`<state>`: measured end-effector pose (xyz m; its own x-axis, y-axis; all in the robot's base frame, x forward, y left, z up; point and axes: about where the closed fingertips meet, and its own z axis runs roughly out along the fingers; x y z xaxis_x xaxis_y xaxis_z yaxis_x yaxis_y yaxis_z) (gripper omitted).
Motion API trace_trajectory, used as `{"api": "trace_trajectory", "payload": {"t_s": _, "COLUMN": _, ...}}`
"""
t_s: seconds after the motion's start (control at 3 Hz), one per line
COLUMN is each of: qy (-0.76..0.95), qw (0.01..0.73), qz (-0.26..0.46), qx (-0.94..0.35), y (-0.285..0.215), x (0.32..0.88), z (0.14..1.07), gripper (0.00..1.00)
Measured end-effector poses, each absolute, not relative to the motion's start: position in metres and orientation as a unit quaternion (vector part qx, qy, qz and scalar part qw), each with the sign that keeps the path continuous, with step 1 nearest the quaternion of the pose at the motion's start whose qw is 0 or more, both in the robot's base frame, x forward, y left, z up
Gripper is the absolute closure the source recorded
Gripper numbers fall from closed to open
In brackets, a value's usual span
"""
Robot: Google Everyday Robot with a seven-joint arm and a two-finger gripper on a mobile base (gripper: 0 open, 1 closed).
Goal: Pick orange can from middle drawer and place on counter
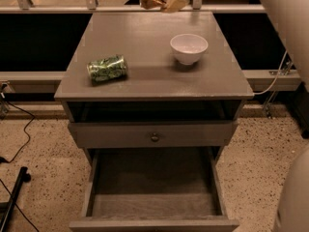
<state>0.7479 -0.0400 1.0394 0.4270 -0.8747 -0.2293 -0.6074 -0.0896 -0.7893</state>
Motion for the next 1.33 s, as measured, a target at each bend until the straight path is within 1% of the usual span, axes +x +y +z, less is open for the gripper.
{"api": "trace_trajectory", "payload": {"t_s": 0.33, "qy": 0.51, "qw": 0.458, "qz": -0.183, "qx": -0.705, "y": -0.023, "x": 0.783, "z": 1.024, "gripper": 1.0}}
{"api": "trace_trajectory", "payload": {"t_s": 0.67, "qy": 0.509, "qw": 0.468, "qz": -0.173, "qx": -0.702, "y": 0.002, "x": 0.813, "z": 0.993, "gripper": 1.0}}
{"api": "trace_trajectory", "payload": {"t_s": 1.0, "qy": 0.52, "qw": 0.46, "qz": -0.153, "qx": -0.703, "y": 0.011, "x": 0.825, "z": 0.963, "gripper": 1.0}}
{"api": "trace_trajectory", "payload": {"t_s": 1.33, "qy": 0.533, "qw": 0.453, "qz": -0.128, "qx": -0.703, "y": 0.015, "x": 0.824, "z": 0.938, "gripper": 1.0}}
